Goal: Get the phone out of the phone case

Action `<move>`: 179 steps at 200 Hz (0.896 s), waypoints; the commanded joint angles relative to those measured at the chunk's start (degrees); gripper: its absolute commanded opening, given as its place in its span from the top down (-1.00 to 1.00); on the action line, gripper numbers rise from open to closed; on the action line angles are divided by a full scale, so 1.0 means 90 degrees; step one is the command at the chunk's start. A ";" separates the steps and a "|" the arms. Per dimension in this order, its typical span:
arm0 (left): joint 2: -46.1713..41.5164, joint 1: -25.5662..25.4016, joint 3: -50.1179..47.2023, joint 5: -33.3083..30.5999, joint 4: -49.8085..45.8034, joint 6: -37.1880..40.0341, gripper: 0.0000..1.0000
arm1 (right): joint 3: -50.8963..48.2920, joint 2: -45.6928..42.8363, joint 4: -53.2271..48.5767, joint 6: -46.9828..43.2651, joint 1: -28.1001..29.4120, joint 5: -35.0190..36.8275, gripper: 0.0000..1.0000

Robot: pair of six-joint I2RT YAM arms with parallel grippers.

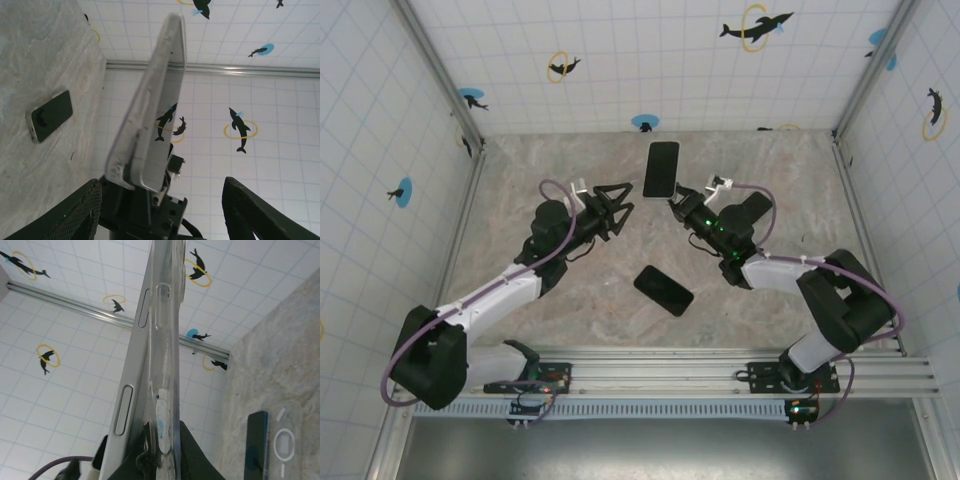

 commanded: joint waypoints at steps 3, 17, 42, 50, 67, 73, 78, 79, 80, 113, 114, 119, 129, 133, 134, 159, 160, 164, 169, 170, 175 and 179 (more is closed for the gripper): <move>0.0097 -0.0222 0.0265 -0.0263 0.0287 -0.0272 -0.29 | 0.0399 0.0124 0.0706 -0.0111 0.0077 0.0085 0.99; 0.0230 -0.0306 0.0316 -0.0248 0.0379 -0.0301 -0.27 | 0.0413 0.0149 0.0711 -0.0151 0.0110 0.0033 1.00; 0.0400 -0.0388 0.0346 -0.0185 0.0478 -0.0316 -0.26 | 0.0327 0.0114 0.0749 -0.0124 0.0121 -0.0006 1.00; 0.0430 -0.0396 0.0345 -0.0178 0.0498 -0.0291 -0.26 | 0.0297 0.0075 0.0732 -0.0139 0.0123 0.0003 1.00; 0.0507 -0.0397 0.0412 -0.0169 0.0478 -0.0237 -0.26 | 0.0265 0.0006 0.0670 -0.0189 0.0133 -0.0033 1.00; 0.0549 -0.0396 0.0445 -0.0155 0.0479 -0.0226 -0.26 | 0.0256 -0.0020 0.0630 -0.0204 0.0137 -0.0045 1.00; 0.0587 -0.0401 0.0457 -0.0136 0.0516 -0.0242 -0.25 | 0.0246 -0.0035 0.0610 -0.0209 0.0140 -0.0045 1.00; 0.0594 -0.0403 0.0455 -0.0136 0.0531 -0.0244 -0.25 | 0.0246 -0.0040 0.0608 -0.0209 0.0141 -0.0050 1.00; 0.0598 -0.0400 0.0464 -0.0135 0.0544 -0.0249 -0.25 | 0.0241 -0.0043 0.0607 -0.0214 0.0142 -0.0053 1.00; 0.0742 -0.0396 0.0511 -0.0165 0.0675 -0.0245 -0.21 | 0.0235 -0.0075 0.0585 -0.0210 0.0172 -0.0119 1.00; 0.0745 -0.0396 0.0516 -0.0165 0.0670 -0.0245 -0.22 | 0.0235 -0.0075 0.0586 -0.0210 0.0172 -0.0121 1.00; 0.0748 -0.0396 0.0495 -0.0172 0.0673 -0.0245 -0.21 | 0.0245 -0.0075 0.0601 -0.0209 0.0179 -0.0131 1.00; 0.0750 -0.0396 0.0464 -0.0226 0.0677 -0.0245 -0.20 | 0.0269 -0.0065 0.0603 -0.0223 0.0206 -0.0159 1.00; 0.0757 -0.0396 0.0463 -0.0248 0.0667 -0.0240 -0.20 | 0.0285 -0.0065 0.0587 -0.0230 0.0211 -0.0162 1.00; 0.0758 -0.0396 0.0463 -0.0255 0.0666 -0.0238 -0.19 | 0.0285 -0.0065 0.0582 -0.0235 0.0216 -0.0167 1.00; 0.0859 -0.0396 0.0656 -0.0407 0.0737 -0.0167 -0.14 | 0.0230 -0.0074 0.0411 -0.0256 0.0306 -0.0091 1.00; 0.0872 -0.0396 0.0667 -0.0408 0.0745 -0.0167 -0.14 | 0.0223 -0.0074 0.0416 -0.0252 0.0307 -0.0088 1.00; 0.0896 -0.0396 0.0708 -0.0426 0.0804 -0.0167 -0.13 | 0.0203 -0.0066 0.0433 -0.0235 0.0323 -0.0066 1.00; 0.0921 -0.0402 0.0759 -0.0454 0.0870 -0.0158 -0.12 | 0.0178 -0.0060 0.0447 -0.0205 0.0340 -0.0034 1.00; 0.0927 -0.0399 0.0772 -0.0456 0.0884 -0.0153 -0.12 | 0.0167 -0.0058 0.0458 -0.0202 0.0344 -0.0025 1.00; 0.0956 -0.0396 0.0832 -0.0474 0.0940 -0.0139 -0.11 | 0.0135 -0.0056 0.0488 -0.0174 0.0350 0.0011 1.00; 0.0976 -0.0403 0.0879 -0.0486 0.0954 -0.0122 -0.09 | 0.0118 -0.0057 0.0506 -0.0146 0.0366 0.0035 1.00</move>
